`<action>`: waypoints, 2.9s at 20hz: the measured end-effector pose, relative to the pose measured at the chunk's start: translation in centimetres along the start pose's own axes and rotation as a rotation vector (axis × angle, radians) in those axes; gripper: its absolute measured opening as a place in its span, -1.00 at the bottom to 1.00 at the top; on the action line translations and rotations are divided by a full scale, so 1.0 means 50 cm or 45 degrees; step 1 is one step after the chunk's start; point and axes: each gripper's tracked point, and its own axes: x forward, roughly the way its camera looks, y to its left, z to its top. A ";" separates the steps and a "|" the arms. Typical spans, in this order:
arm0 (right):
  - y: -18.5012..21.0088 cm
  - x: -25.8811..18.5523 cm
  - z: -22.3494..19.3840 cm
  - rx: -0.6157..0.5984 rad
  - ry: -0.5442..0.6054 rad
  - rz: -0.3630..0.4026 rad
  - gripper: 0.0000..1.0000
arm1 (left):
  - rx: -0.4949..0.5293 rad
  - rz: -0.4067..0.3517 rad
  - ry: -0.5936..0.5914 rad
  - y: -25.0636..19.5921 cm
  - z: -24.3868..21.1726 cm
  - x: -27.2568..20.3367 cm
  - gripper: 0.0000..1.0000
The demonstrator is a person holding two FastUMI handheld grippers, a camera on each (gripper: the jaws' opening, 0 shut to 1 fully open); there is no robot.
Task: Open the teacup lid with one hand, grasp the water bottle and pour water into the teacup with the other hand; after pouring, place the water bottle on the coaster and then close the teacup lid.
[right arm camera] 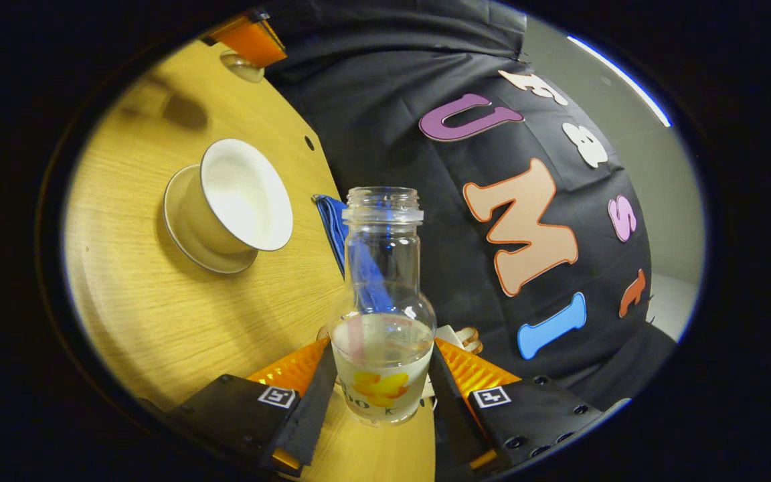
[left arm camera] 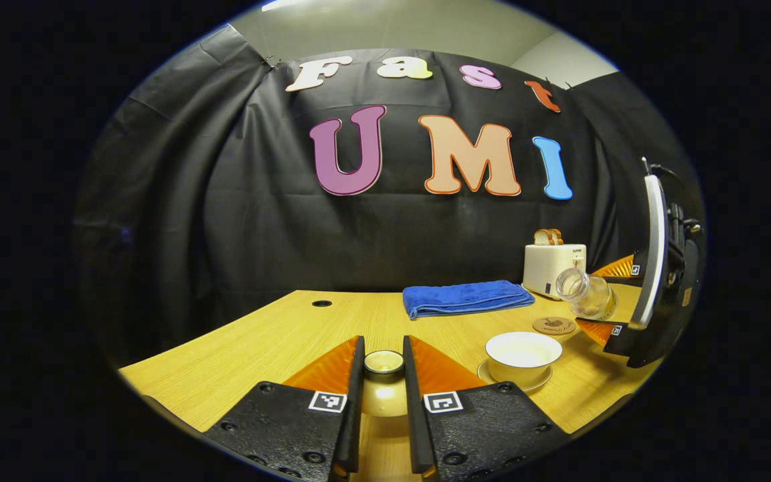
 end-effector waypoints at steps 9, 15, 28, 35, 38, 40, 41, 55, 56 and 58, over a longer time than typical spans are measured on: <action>0.009 0.002 0.006 -0.288 -0.042 0.003 0.60 | 0.000 -0.004 -0.001 -0.002 0.001 0.001 -0.46; 0.009 -0.003 0.017 -0.464 -0.086 -0.007 0.59 | 0.000 -0.006 0.001 -0.003 0.001 0.000 -0.46; -0.017 0.008 0.043 -0.684 -0.140 -0.039 0.60 | -0.002 -0.013 0.001 -0.006 0.001 0.000 -0.46; -0.032 0.005 0.056 -0.774 -0.159 -0.069 0.60 | -0.002 -0.013 0.002 -0.006 0.001 0.002 -0.46; -0.047 0.010 0.056 -0.793 -0.170 -0.090 0.60 | -0.002 -0.014 0.002 -0.005 0.002 0.001 -0.46; -0.061 0.014 0.065 -0.831 -0.186 -0.119 0.60 | -0.002 -0.014 0.002 -0.005 0.001 0.002 -0.46; -0.065 0.012 0.068 -0.847 -0.192 -0.127 0.60 | -0.002 -0.014 0.003 -0.005 0.000 0.002 -0.46; -0.101 0.017 0.121 -1.092 -0.294 -0.251 0.56 | -0.003 -0.014 0.004 -0.005 0.001 0.002 -0.46; -0.106 0.016 0.127 -1.104 -0.303 -0.263 0.57 | -0.004 -0.014 0.005 -0.005 0.000 0.002 -0.46; -0.110 0.014 0.132 -1.131 -0.318 -0.279 0.58 | -0.004 -0.013 0.003 -0.006 0.001 0.002 -0.46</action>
